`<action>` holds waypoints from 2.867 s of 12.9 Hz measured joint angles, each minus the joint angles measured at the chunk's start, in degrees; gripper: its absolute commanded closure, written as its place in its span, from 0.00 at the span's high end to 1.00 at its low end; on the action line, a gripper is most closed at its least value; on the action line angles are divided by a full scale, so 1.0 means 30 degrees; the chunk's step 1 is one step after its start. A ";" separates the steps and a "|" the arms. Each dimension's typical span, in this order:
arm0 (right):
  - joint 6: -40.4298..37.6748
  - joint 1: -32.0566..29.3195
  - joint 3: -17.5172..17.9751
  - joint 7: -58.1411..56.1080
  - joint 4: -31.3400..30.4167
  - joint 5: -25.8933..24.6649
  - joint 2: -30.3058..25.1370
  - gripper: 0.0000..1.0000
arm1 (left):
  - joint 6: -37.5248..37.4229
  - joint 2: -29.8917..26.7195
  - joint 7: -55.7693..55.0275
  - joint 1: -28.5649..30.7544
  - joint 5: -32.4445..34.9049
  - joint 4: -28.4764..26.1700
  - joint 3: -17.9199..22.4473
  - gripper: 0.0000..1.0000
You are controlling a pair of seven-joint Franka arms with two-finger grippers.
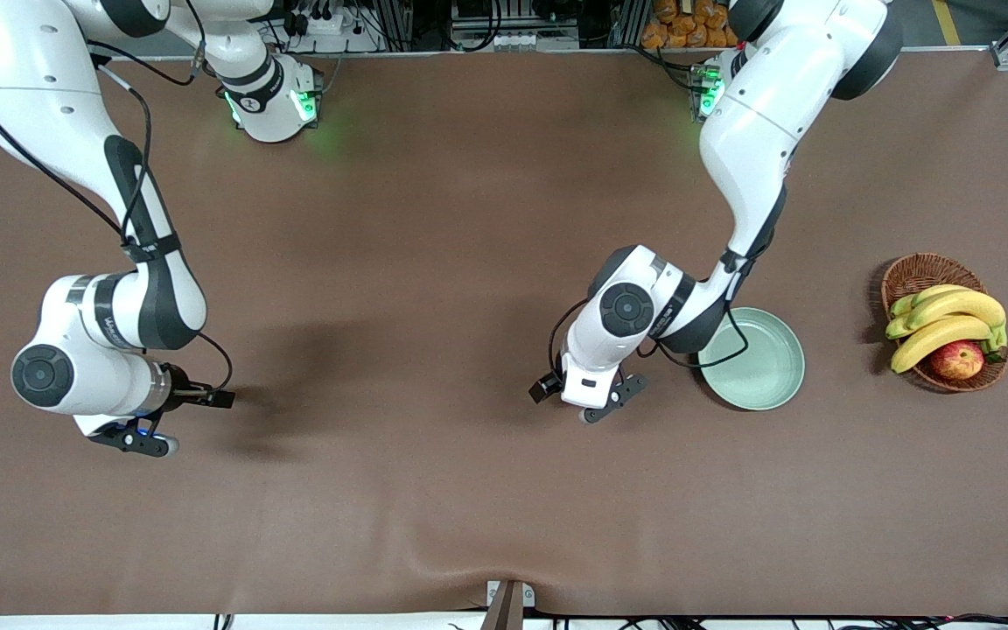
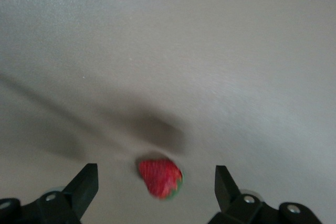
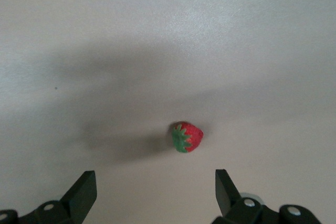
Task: Collect all strawberries into plate
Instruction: 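Grasp the strawberry with the left gripper while the right gripper returns, then drop the strawberry on the plate while the right gripper grasps another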
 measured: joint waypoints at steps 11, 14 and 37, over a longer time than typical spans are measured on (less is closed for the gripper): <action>0.3503 -0.1216 0.0188 -0.1833 -0.1747 0.0208 0.0797 1.00 | -0.0304 0.0450 -0.3511 -0.1214 0.0000 0.0290 0.0874 0.00; 0.3836 -0.1216 0.0259 -0.1833 -0.2225 0.0688 0.0801 1.00 | -0.0336 0.0351 -0.3514 -0.1209 0.0000 0.0546 0.0882 0.00; 0.4534 -0.1445 0.1123 -0.2144 -0.2454 0.1405 0.0668 0.00 | -0.6969 -0.6573 0.9153 0.7176 0.0511 -0.6513 0.0719 1.00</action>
